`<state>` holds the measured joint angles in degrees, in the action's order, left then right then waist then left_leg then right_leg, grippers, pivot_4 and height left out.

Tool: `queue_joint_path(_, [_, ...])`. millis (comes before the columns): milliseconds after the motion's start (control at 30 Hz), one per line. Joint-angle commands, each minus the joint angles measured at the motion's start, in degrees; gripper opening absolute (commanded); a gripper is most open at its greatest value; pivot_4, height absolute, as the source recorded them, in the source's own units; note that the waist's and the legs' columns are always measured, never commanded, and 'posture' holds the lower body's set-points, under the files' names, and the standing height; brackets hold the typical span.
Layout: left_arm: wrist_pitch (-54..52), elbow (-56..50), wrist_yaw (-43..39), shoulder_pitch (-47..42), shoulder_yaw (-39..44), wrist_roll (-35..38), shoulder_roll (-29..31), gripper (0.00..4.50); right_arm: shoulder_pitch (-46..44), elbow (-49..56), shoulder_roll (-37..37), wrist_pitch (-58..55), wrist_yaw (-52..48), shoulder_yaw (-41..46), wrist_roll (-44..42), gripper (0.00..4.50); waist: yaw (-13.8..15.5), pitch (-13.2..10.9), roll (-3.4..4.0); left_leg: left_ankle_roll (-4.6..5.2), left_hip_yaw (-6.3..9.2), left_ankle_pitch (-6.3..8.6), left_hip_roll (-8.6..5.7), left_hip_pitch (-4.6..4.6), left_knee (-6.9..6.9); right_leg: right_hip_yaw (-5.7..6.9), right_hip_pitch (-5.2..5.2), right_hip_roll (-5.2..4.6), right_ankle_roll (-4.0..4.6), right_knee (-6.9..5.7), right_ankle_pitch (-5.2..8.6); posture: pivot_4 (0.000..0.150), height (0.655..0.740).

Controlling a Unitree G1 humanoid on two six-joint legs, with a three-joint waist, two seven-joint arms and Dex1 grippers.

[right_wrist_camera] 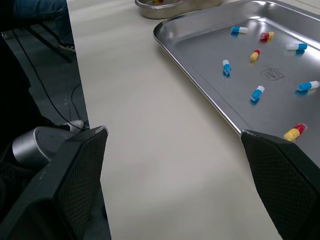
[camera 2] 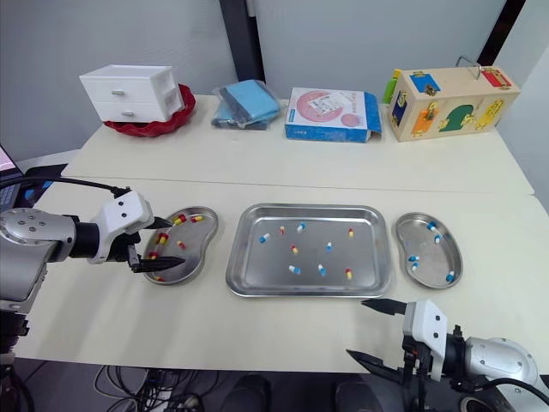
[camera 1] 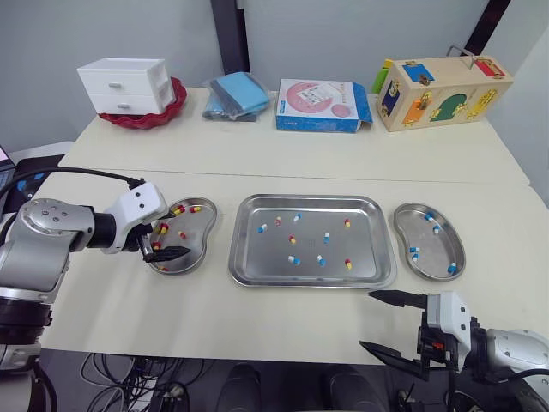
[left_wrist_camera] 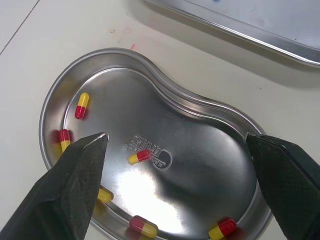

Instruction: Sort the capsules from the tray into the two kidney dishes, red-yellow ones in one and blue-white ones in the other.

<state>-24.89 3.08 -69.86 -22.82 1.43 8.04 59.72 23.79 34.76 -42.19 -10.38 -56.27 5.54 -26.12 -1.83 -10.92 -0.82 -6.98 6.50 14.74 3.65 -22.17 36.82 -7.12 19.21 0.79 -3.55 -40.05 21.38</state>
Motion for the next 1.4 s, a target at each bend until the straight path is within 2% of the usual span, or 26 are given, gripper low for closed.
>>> queue_joint_path(33, [0.0,-0.3,-0.4,-0.7,0.1,0.8,0.3,4.45,0.0,1.1,0.2,0.9,-0.2,1.1,-1.2,4.5,0.0,0.0,0.0,0.0,0.0,0.0,0.0,0.0,0.0,0.0,0.0,0.0,0.0,0.0,0.0,0.15,0.74])
queue_joint_path(367, [0.5,-0.4,-0.6,1.3,1.8,2.4,0.6,4.45,-0.8,1.3,-0.2,0.0,-0.1,1.3,-1.8,4.5,0.0,0.0,0.0,0.0,0.0,0.0,0.0,0.0,0.0,0.0,0.0,0.0,0.0,0.0,0.0,0.15,0.74])
queue_joint_path(533, [0.2,0.7,-1.2,3.6,5.4,6.3,0.4,4.45,-0.9,1.7,-0.2,-0.3,0.1,1.3,-1.8,4.5,0.0,0.0,0.0,0.0,0.0,0.0,0.0,0.0,0.0,0.0,0.01,0.0,0.0,0.0,0.0,0.15,0.74])
queue_joint_path(800, [-9.3,4.3,-2.9,3.9,11.1,15.3,0.6,4.45,-1.5,1.4,0.0,-0.4,0.2,0.7,-1.7,4.5,0.0,0.0,0.0,0.0,0.0,0.0,0.0,-0.01,0.0,0.01,0.02,0.0,0.0,0.0,0.0,0.15,0.74])
queue_joint_path(1000, [-24.3,9.8,-4.5,1.4,14.6,24.2,1.0,4.45,-1.8,1.0,0.2,0.0,0.0,0.2,-1.3,4.5,-0.1,0.0,0.0,0.0,0.0,0.0,0.0,-0.01,0.0,0.02,0.02,0.0,0.0,0.0,0.0,0.15,0.74])
queue_joint_path(1133, [-30.4,12.3,-5.4,1.4,15.3,27.3,1.5,4.45,-1.6,1.2,0.2,-0.1,0.1,0.3,-1.2,4.5,-0.2,0.0,0.0,0.0,0.01,0.0,0.0,-0.01,-0.01,0.02,0.04,0.01,0.0,-0.01,0.0,0.15,0.74])
queue_joint_path(1400, [-31.8,12.7,-5.3,2.2,16.1,29.5,1.2,4.45,-1.3,1.6,0.1,-0.1,0.2,0.5,-1.2,4.5,-0.1,0.0,0.0,0.0,0.02,0.0,0.0,-0.01,-0.01,0.03,0.05,0.0,0.0,-0.01,0.0,0.15,0.74])
